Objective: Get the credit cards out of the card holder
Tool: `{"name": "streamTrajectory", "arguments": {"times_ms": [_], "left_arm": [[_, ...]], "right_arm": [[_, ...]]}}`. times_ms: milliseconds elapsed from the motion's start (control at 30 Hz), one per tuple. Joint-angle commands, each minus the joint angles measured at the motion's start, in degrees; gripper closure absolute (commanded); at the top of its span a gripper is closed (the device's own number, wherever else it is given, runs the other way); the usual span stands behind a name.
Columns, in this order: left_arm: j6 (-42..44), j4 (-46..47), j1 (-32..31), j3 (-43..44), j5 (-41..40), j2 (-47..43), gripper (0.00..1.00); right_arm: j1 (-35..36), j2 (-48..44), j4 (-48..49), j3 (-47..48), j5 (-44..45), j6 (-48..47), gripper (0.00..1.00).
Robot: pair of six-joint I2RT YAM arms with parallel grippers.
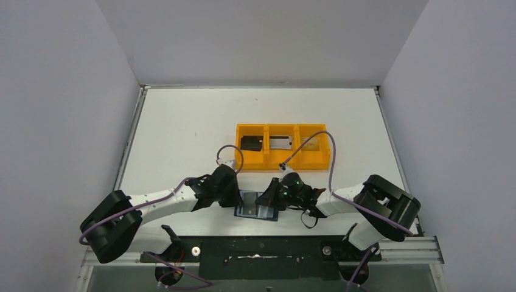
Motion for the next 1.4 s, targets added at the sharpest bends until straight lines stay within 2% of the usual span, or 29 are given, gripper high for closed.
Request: {"name": "streamTrajectory", "arguments": {"times_ms": [0, 533, 567, 667, 733, 900, 1167, 1367], "left_arm": [[-0.5, -1.9, 0.2, 0.0, -1.6, -0.2, 1.0], [0.6, -1.9, 0.9, 1.0, -1.2, -0.9, 1.0], [0.8, -1.5, 0.8, 1.3, -0.8, -1.2, 0.98], [1.3, -1.0, 0.9, 2.5, -1.0, -2.8, 0.8], [1.8, -1.0, 0.7, 3.4, -1.5, -4.1, 0.71], [4.1, -0.4, 0.6, 5.2, -1.2, -6.4, 0.6], [7.8, 2.9, 0.1, 4.7, 8.0, 0.1, 0.63], [6.1, -4.1, -0.3, 4.9, 0.4, 4.8, 0.71]], "right_arm": [[-0.1, -4.2, 4.2, -1.8, 0.0, 0.1, 1.0], [-4.0, -5.2, -0.1, -2.6, -3.3, -1.8, 0.98], [-4.0, -4.7, 0.1, -2.3, -3.4, -1.7, 0.98], [-4.0, -2.4, 1.7, -1.5, -3.5, -0.9, 0.98], [-4.0, -0.9, 2.4, -0.9, -3.6, -0.5, 0.97], [-3.9, 2.1, 3.5, 0.1, -4.5, -0.2, 0.97], [-4.0, 2.1, 4.3, -0.4, -4.3, 0.4, 0.96], [-4.0, 1.4, 4.7, -0.9, -4.5, 1.0, 0.96]]}}
